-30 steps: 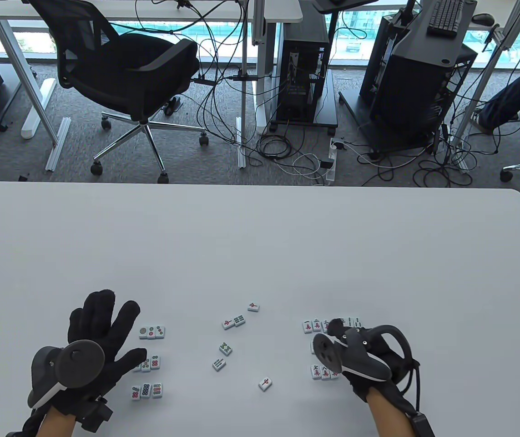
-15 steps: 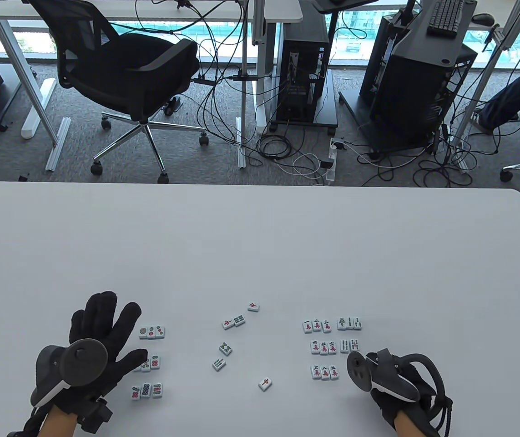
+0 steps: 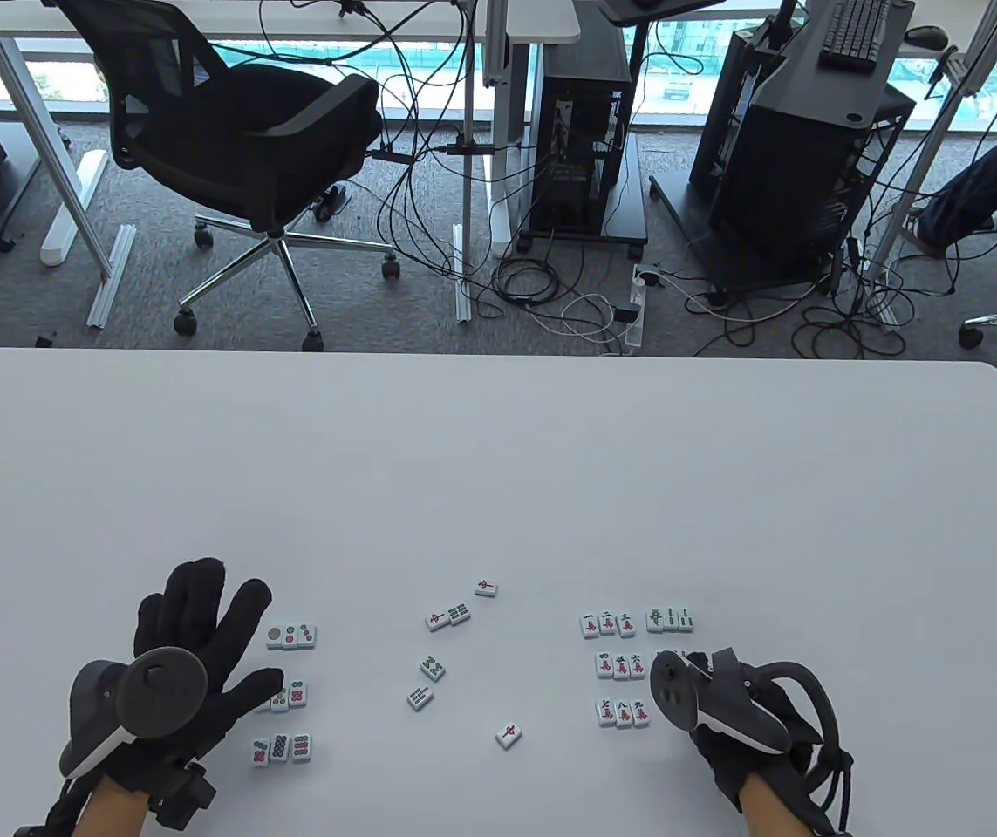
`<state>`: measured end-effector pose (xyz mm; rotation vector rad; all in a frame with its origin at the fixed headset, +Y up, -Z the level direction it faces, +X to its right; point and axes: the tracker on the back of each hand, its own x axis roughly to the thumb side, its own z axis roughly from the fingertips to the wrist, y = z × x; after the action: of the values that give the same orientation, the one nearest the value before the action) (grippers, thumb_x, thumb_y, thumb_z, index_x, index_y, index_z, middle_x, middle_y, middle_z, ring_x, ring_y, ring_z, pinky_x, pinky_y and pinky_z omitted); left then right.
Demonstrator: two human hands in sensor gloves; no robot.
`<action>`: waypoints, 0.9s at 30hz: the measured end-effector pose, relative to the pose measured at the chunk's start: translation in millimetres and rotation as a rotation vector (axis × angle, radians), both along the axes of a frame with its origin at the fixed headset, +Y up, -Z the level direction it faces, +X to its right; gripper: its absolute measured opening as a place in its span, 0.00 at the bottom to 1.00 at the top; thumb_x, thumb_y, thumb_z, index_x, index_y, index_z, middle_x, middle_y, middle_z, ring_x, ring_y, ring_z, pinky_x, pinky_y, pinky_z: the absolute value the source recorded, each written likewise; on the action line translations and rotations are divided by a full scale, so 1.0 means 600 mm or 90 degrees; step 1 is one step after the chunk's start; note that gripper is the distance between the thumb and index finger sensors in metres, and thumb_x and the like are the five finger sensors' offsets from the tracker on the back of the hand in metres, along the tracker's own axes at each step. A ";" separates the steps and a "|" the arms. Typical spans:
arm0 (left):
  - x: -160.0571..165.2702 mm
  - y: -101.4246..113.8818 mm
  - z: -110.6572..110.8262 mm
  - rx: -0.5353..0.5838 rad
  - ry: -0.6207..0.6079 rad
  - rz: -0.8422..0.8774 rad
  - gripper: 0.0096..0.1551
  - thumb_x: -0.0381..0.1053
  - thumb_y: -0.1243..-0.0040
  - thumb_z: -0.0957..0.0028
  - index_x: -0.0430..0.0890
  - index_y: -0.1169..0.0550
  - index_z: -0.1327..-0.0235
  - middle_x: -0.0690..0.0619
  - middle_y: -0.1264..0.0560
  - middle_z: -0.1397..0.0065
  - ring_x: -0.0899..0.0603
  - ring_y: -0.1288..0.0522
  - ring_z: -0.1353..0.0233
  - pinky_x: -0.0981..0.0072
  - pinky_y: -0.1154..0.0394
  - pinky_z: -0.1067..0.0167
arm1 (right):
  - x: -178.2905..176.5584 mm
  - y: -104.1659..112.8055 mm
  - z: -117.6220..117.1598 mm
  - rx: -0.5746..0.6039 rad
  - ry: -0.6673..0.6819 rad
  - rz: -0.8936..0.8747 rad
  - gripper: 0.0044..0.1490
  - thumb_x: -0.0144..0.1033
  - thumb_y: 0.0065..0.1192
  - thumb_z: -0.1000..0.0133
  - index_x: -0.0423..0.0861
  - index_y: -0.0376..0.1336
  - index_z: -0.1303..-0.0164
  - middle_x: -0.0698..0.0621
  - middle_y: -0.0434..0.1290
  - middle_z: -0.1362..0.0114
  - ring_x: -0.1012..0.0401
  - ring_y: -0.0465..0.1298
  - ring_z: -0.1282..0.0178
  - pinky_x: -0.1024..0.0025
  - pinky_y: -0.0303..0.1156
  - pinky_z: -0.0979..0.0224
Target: Mahjong suit sorting
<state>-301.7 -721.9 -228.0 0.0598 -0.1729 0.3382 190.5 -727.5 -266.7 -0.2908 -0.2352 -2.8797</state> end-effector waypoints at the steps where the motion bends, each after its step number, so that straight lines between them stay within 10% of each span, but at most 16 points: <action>1: 0.000 0.000 0.000 0.000 -0.001 -0.001 0.51 0.79 0.52 0.59 0.68 0.53 0.23 0.64 0.74 0.19 0.47 0.73 0.14 0.39 0.69 0.21 | -0.012 0.005 -0.002 0.008 0.008 -0.013 0.40 0.45 0.69 0.56 0.41 0.65 0.34 0.49 0.82 0.59 0.62 0.80 0.75 0.69 0.79 0.69; 14: -0.001 0.003 0.001 0.015 -0.007 0.010 0.51 0.79 0.52 0.59 0.67 0.53 0.23 0.64 0.75 0.19 0.47 0.73 0.14 0.39 0.69 0.21 | -0.258 -0.019 -0.024 -0.011 0.260 -0.089 0.39 0.43 0.69 0.55 0.47 0.63 0.32 0.49 0.82 0.59 0.61 0.80 0.74 0.68 0.79 0.68; 27: -0.004 0.008 0.004 0.030 -0.012 0.031 0.51 0.79 0.52 0.59 0.68 0.53 0.23 0.64 0.75 0.19 0.47 0.73 0.14 0.39 0.69 0.21 | -0.408 -0.057 -0.043 -0.022 0.371 0.069 0.41 0.39 0.70 0.55 0.49 0.60 0.30 0.49 0.82 0.57 0.61 0.79 0.73 0.68 0.79 0.67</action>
<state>-304.1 -717.1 -225.6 0.1075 -0.1981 0.3839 -54.5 -761.7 -292.3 -1.0574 -0.1836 -2.5475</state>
